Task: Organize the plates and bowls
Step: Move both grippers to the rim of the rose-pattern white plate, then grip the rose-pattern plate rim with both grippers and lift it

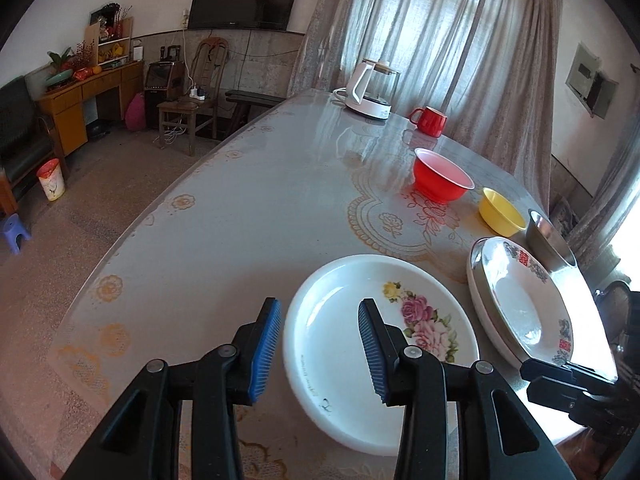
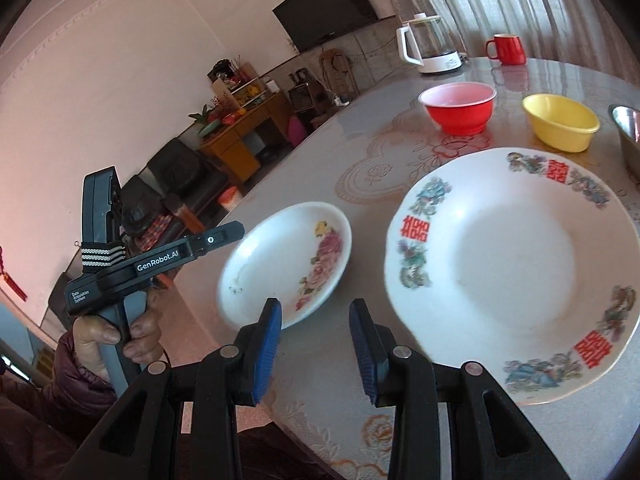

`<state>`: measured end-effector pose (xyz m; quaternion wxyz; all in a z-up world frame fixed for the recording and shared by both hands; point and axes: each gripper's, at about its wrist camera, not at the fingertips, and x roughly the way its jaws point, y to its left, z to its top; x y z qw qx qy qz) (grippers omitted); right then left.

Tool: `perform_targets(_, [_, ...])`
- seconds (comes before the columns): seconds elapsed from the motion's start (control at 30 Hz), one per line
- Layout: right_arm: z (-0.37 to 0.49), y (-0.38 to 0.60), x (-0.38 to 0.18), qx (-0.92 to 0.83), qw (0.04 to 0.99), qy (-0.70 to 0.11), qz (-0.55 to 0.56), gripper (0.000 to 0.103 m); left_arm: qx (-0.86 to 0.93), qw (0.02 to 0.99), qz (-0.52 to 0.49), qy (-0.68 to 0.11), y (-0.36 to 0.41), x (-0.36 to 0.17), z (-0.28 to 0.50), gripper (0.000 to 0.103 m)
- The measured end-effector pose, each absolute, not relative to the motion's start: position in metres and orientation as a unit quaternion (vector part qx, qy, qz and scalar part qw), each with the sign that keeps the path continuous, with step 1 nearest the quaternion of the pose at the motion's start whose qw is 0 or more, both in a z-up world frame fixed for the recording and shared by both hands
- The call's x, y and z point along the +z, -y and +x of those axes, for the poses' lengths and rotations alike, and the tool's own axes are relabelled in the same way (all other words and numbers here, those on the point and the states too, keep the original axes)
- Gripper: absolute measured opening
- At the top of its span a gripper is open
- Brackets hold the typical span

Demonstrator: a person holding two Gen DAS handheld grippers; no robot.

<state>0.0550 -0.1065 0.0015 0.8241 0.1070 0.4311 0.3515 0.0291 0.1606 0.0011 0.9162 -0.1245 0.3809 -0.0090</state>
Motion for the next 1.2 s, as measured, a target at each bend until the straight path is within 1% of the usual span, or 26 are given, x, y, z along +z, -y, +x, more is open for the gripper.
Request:
perform_targets(0.07, [0.059,0.098,-0.006,0.359,0.810,-0.448,0.116,0.035,-0.012,0.914,-0.131,-0.384,-0.167,-0.002,0.027,0.045])
perform_targets(0.27, [0.072,0.071,-0.020,0.367,0.794,-0.473,0.105,0.035,-0.009,0.904,-0.139,-0.403,-0.170,-0.016,0.030,0.045])
perform_targets(0.4, [0.080,0.058,-0.027,0.358,0.798,-0.477,0.088,0.035,-0.018,0.904,-0.120,-0.411,-0.163,-0.021,0.033,0.045])
perform_targets(0.43, [0.084,0.056,-0.029,0.354,0.798,-0.480,0.085,0.035,-0.017,0.904,-0.115,-0.412,-0.162,-0.023,0.034,0.044])
perform_targets(0.7, [0.088,0.040,-0.038,0.346,0.808,-0.472,0.068,0.034,-0.030,0.904,-0.087,-0.418,-0.154,-0.034,0.041,0.030])
perform_targets(0.8, [0.087,0.038,-0.038,0.337,0.816,-0.466,0.058,0.033,-0.021,0.910,-0.064,-0.408,-0.150,-0.036,0.041,0.029])
perform_targets(1.0, [0.085,0.037,-0.035,0.316,0.823,-0.469,0.053,0.034,-0.032,0.909,-0.075,-0.410,-0.155,-0.036,0.045,0.029])
perform_targets(1.03, [0.085,0.035,-0.034,0.313,0.826,-0.467,0.049,0.036,-0.031,0.909,-0.073,-0.410,-0.154,-0.037,0.046,0.030])
perform_targets(1.2, [0.079,0.027,-0.033,0.296,0.841,-0.452,0.031,0.035,-0.035,0.910,-0.085,-0.404,-0.157,-0.037,0.043,0.028])
